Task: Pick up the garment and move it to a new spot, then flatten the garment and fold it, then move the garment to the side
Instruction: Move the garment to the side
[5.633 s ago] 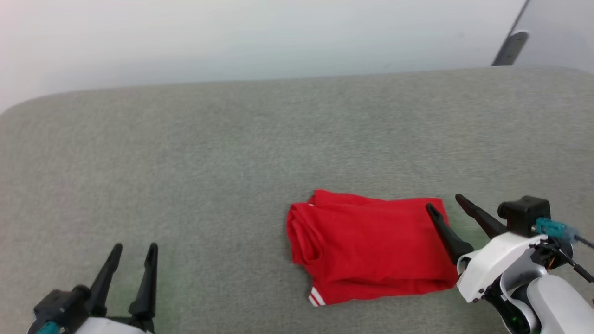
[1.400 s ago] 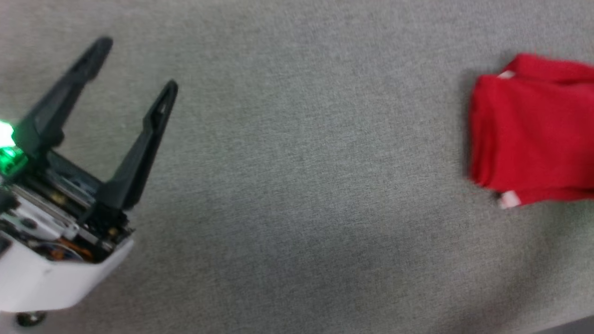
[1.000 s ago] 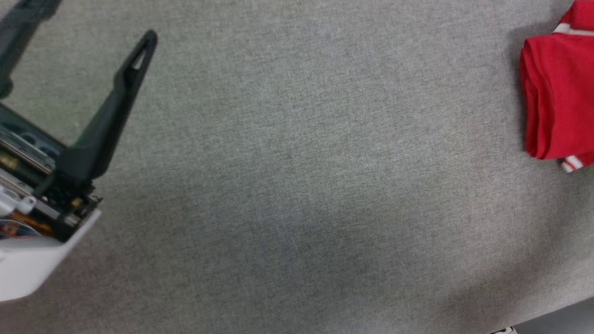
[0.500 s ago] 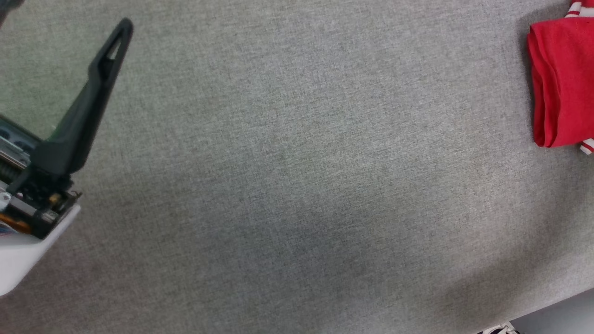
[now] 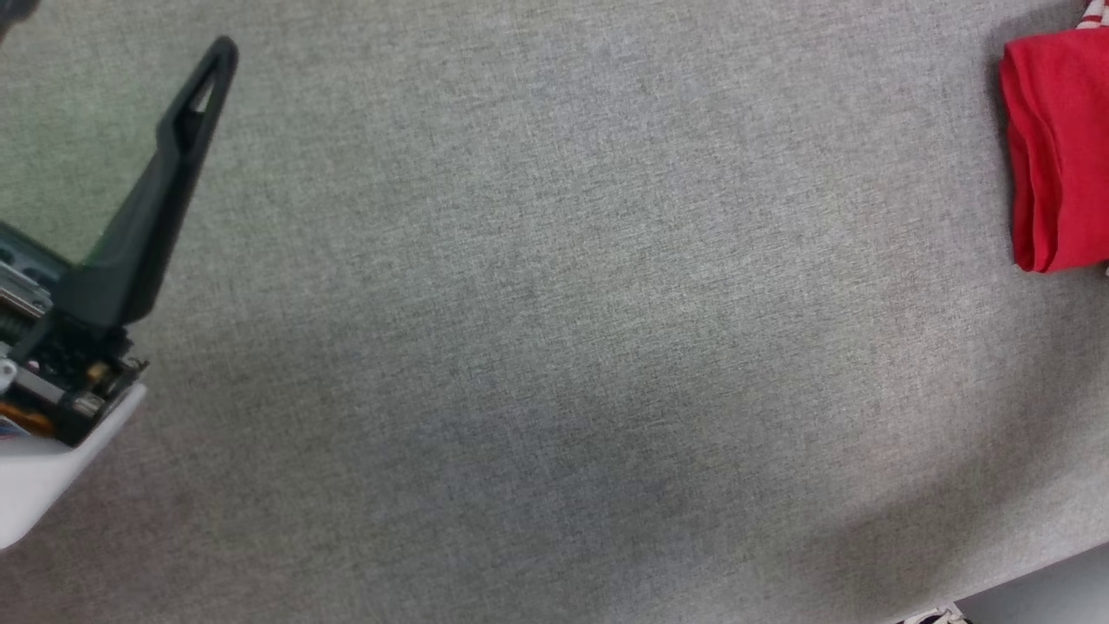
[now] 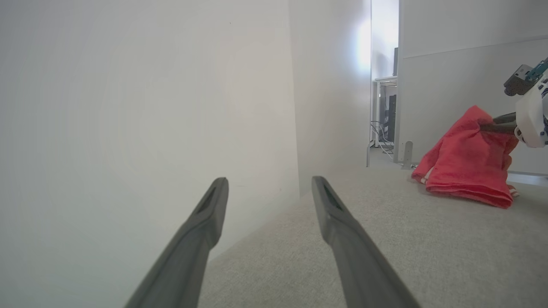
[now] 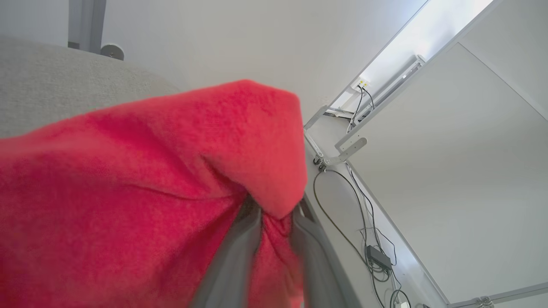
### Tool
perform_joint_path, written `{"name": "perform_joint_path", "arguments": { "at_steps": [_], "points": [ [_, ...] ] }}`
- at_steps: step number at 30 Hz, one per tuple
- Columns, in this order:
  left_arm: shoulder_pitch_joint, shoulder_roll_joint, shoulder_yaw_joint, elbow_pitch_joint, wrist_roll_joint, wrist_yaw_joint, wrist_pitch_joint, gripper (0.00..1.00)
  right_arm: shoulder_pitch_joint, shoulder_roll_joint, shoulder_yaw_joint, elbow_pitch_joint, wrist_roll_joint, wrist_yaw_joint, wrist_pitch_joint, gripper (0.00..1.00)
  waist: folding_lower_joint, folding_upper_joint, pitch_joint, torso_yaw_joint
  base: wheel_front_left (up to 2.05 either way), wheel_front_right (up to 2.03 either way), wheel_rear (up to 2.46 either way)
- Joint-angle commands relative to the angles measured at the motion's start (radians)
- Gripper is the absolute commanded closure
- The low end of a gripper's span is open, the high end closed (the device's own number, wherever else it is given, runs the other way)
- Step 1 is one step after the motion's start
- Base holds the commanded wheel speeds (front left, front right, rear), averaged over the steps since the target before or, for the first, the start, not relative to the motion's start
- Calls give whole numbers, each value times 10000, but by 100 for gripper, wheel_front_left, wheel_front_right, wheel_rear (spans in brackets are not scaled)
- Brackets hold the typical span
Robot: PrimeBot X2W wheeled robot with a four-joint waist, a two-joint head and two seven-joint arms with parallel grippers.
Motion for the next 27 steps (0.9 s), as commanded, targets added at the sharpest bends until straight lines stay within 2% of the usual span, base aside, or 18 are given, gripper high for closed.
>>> {"name": "perform_joint_path", "arguments": {
  "at_steps": [1, 8, 15, 18, 23, 27],
  "points": [
    [98, -55, 7, 22, -61, 23, 11, 0, -158, 28, -34, 32, -91, -20, -73, 0, 0, 0, -41, 39, 0, 0, 0],
    [160, -400, 14, 395, -39, 23, 10, 0, -144, -15, -162, 315, -151, -20, -140, 0, 0, 0, -417, 324, 0, 0, 0],
    [581, -1255, 86, 1086, 74, 23, 11, 0, 157, -124, 245, 626, 188, -20, -196, 0, 0, 0, -1206, 895, 0, 0, 0],
    [919, -1784, 95, 1564, 130, 23, 10, 0, 412, -211, 744, 929, 392, -21, -430, 0, 0, 0, -1695, 1203, 0, 0, 0],
    [1634, -2620, 306, 2468, 180, 23, 8, 0, 973, -605, 2193, 1645, 544, -21, -884, 0, 0, 0, -2476, 1718, 0, 0, 0],
    [2274, -3140, 578, 3080, 221, 22, 10, 0, 1138, -406, 2896, 2059, 576, -21, -1342, 0, 0, 0, -3010, 2065, 0, 0, 0]
  ]
}}
